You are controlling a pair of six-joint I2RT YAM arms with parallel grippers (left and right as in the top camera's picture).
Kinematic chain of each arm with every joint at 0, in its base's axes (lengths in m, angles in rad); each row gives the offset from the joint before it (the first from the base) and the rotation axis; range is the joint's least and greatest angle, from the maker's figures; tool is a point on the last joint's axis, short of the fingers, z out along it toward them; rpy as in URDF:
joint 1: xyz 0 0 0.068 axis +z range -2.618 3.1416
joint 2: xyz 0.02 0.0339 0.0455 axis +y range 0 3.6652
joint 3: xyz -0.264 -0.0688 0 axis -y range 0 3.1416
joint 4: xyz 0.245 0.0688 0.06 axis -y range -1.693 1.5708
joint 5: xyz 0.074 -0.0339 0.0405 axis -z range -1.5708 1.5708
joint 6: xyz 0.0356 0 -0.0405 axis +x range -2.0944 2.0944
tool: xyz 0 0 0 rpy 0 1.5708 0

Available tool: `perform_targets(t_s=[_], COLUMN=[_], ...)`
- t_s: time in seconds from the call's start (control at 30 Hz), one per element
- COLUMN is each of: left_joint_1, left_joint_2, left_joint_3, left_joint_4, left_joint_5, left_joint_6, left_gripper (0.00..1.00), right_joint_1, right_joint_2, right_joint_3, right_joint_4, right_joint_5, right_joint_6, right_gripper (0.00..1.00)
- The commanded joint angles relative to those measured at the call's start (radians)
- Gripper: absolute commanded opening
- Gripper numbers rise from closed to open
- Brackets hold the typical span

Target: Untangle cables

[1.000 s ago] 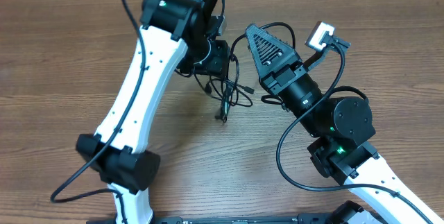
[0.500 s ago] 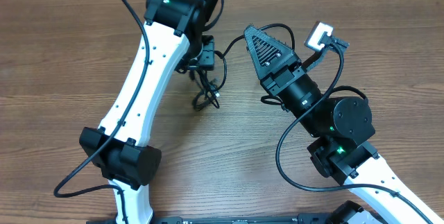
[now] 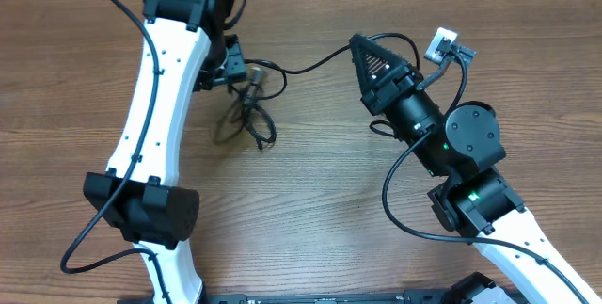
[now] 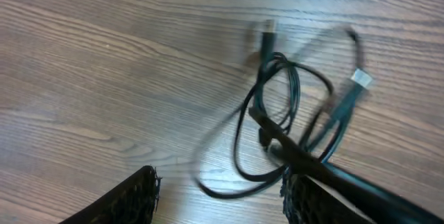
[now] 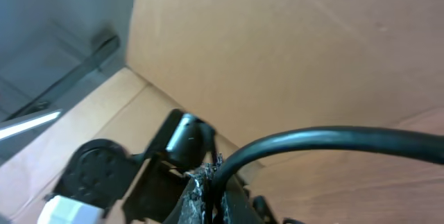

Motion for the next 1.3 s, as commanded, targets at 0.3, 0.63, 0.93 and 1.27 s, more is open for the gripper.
perform_targets(t_s=[0.3, 0.63, 0.93, 1.27], left_joint_1=[0.011, 0.01, 0.009, -0.04], left_joint_2=[0.008, 0.008, 0.008, 0.008], left_joint_3=[-0.001, -0.001, -0.001, -0.031], left_joint_4=[-0.003, 0.003, 0.011, 0.037], left_joint_5=[-0.014, 0.082, 0.423, 0.469], left_joint_6=[-0.029, -0.018, 0.318, 0.372], left_gripper=[0.61, 0.63, 0.64, 0.64], right_joint_1=[-0.06, -0.06, -0.06, -0.06], right_joint_2=[-0.029, -0.029, -0.027, -0.027], right_joint_3=[0.004, 0.004, 0.004, 0.004], right_joint_4=[-0.066, 0.071, 0.117, 0.136], right_joint_5=[0.003, -0.232, -0.198, -0.043], right_joint_6=[-0.016, -0.009, -0.008, 0.23], right_gripper=[0.04, 0.04, 0.04, 0.04])
